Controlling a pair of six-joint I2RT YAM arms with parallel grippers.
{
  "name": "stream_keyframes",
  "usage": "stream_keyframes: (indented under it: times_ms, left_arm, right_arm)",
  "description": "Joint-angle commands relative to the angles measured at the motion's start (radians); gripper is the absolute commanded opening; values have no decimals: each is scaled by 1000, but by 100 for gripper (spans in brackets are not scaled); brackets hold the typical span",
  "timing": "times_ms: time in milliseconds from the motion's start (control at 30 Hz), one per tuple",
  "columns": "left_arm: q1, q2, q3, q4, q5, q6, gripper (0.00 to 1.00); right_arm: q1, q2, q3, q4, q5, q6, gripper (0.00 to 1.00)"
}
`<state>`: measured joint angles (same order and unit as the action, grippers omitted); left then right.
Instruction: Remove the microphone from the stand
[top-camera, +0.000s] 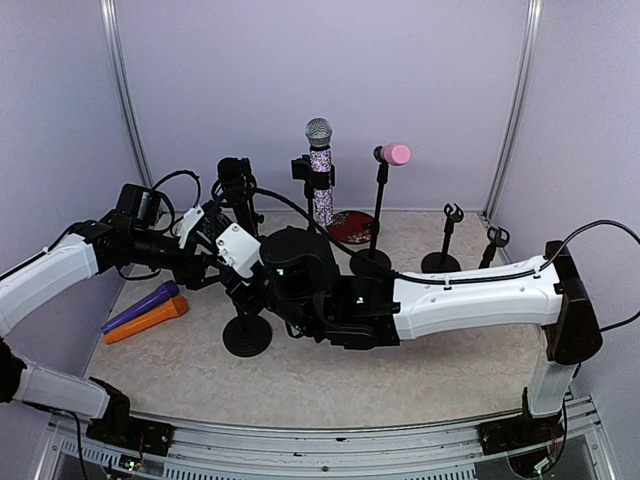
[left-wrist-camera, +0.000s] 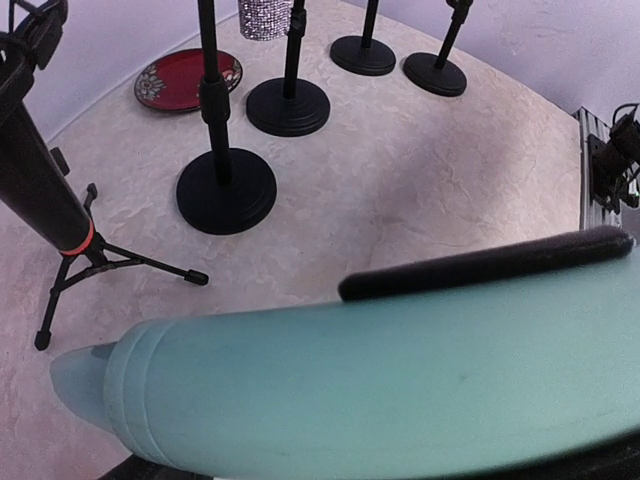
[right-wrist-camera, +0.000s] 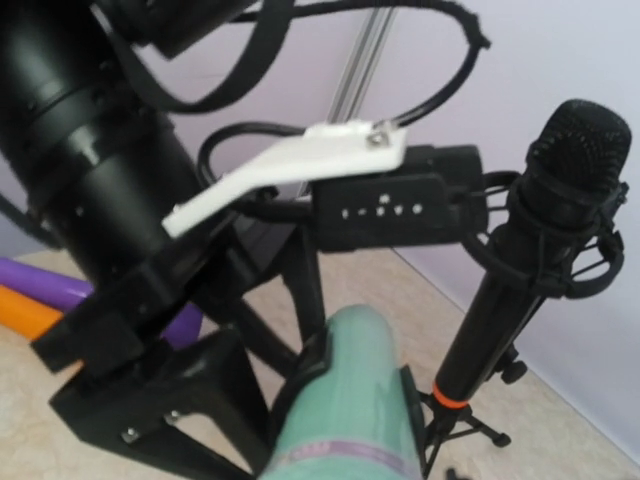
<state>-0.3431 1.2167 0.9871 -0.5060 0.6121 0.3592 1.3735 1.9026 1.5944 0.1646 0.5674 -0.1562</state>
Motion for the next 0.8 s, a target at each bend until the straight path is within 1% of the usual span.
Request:
stream_keyframes:
  times_ms: [0, 233, 433, 500, 533, 700, 767]
  left_arm:
    - [-19, -4, -12, 77, -7, -12, 67]
    - [-20, -15, -54, 120, -14, -7, 52]
    - [-20, -1, -61, 148, -33, -21, 28]
    - [-20, 1, -64, 152, -48, -20, 15]
    - [-20, 2, -66, 156, -57, -18, 11]
    - [-20, 4, -78, 167, -114, -1, 0]
    - [-20, 4, -87, 175, -148, 9, 0]
  right_arm:
    - [22, 25, 78, 96, -40, 19, 0]
    - [28, 28, 64, 108, -52, 15, 0]
    - [34, -10, 25, 119, -57, 8, 0]
    - [37, -31, 5, 122, -59, 12, 0]
    - [38, -43, -5, 125, -62, 14, 0]
    - [42, -101, -62, 138, -84, 37, 0]
    - [44, -123, -79, 138, -97, 46, 0]
